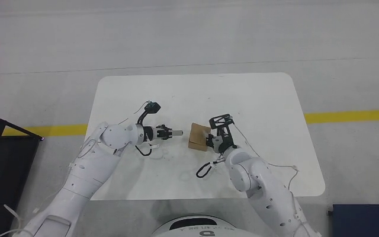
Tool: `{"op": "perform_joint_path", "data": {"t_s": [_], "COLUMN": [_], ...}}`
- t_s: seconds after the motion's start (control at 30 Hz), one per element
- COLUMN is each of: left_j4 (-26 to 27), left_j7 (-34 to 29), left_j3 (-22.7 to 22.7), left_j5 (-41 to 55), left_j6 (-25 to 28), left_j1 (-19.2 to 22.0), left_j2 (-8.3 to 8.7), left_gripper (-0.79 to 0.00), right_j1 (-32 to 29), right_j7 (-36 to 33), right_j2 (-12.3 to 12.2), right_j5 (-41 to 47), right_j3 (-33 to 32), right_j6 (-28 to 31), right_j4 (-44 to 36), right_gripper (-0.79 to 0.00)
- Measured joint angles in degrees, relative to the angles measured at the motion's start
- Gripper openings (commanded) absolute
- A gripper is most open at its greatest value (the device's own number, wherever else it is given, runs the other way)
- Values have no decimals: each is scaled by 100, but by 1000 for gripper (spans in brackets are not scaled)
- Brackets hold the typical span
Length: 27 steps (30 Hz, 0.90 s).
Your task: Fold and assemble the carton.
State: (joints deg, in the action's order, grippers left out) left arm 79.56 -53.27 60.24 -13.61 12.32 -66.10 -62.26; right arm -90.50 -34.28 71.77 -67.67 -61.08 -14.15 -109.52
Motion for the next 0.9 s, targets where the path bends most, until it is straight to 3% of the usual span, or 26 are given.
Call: {"op": "perform_joint_path", "data": {"t_s": [0.17, 0.9], "left_j4": [-32, -228], "left_j7": [24, -5], "left_j3": [-37, -318], "left_j5": [11, 65], "left_j6": [12, 112], "left_j1": [29, 316], "left_j2": [-7, -81], "left_gripper": [0, 0], "right_j1": [106, 103], "right_j7": [-167, -348], "right_j2": [23, 65], "right_j5": [-34, -314], "right_j3": [71, 149], "right_j6": [-17, -20], "right_j4": [70, 7], "right_gripper": [-317, -348]}}
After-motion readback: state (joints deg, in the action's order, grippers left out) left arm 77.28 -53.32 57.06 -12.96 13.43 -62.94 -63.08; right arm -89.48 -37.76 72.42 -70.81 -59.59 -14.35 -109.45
